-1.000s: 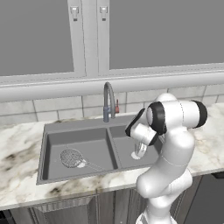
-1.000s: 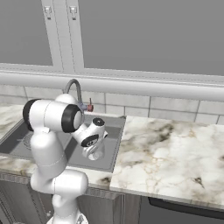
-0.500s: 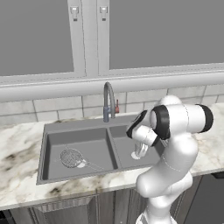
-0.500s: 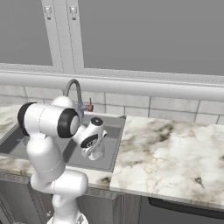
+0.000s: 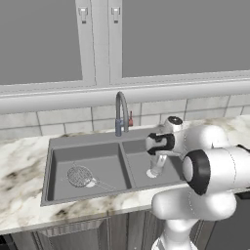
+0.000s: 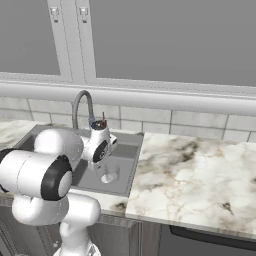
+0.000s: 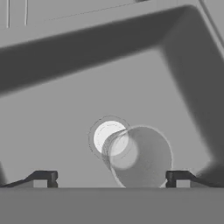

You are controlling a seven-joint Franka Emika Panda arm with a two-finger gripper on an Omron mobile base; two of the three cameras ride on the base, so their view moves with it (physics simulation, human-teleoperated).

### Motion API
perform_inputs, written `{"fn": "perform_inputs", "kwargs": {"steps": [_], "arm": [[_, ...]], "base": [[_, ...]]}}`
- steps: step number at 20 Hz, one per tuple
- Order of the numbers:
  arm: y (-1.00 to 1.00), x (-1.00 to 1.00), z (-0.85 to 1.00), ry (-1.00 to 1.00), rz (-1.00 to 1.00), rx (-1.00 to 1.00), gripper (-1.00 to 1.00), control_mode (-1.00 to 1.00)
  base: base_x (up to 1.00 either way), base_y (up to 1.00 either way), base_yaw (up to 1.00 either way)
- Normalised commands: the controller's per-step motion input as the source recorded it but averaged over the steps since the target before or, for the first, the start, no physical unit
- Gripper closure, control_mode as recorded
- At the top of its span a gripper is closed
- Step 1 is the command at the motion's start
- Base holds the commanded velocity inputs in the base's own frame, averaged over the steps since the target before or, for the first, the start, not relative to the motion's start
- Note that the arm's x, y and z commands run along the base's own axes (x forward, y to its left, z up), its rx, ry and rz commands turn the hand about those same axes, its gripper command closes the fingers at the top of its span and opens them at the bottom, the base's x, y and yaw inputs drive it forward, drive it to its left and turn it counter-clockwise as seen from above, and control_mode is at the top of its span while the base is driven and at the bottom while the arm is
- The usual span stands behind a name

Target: Place the strainer in the left basin and the glass cup in the right basin of the sink.

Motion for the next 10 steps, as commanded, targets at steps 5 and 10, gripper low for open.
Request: {"fn": "perform_inputs", "kwargs": {"steps": [5,10], "arm": [[-0.03,-0.02,0.97,0.07,0.0,-0.11,-1.0,-1.0],[-0.03,-0.3,0.81,0.03,-0.01,-0.05,-1.0,-1.0]], "base": [[0.0,0.0,0.0],[0.0,0.0,0.0]]}}
